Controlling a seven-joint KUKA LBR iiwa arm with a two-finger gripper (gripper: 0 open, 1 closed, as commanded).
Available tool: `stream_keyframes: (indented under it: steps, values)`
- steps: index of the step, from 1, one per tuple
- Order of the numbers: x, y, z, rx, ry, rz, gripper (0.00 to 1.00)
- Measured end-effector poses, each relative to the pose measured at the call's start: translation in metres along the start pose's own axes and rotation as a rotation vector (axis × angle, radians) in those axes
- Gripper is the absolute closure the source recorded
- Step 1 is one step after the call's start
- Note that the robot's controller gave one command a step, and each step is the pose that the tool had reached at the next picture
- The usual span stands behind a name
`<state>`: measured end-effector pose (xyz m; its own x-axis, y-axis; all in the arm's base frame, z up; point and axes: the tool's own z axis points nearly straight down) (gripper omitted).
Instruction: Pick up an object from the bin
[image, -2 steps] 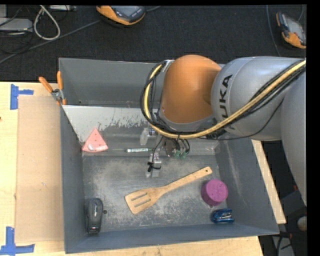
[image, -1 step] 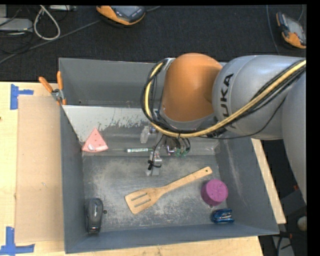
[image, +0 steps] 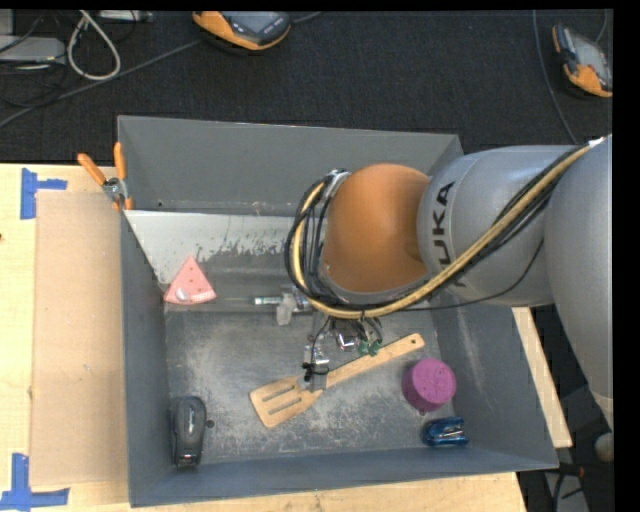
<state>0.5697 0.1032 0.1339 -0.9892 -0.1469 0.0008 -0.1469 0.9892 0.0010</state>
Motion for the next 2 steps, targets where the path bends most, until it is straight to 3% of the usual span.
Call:
stream_keyframes:
  steps: [1, 2]
  values:
    - [0.039, -0.012, 0.006, 0.0, -0.001, -0.178, 0.0]
    - [0.048, -0.04, 0.004, -0.001, 0.005, -0.235, 0.0]
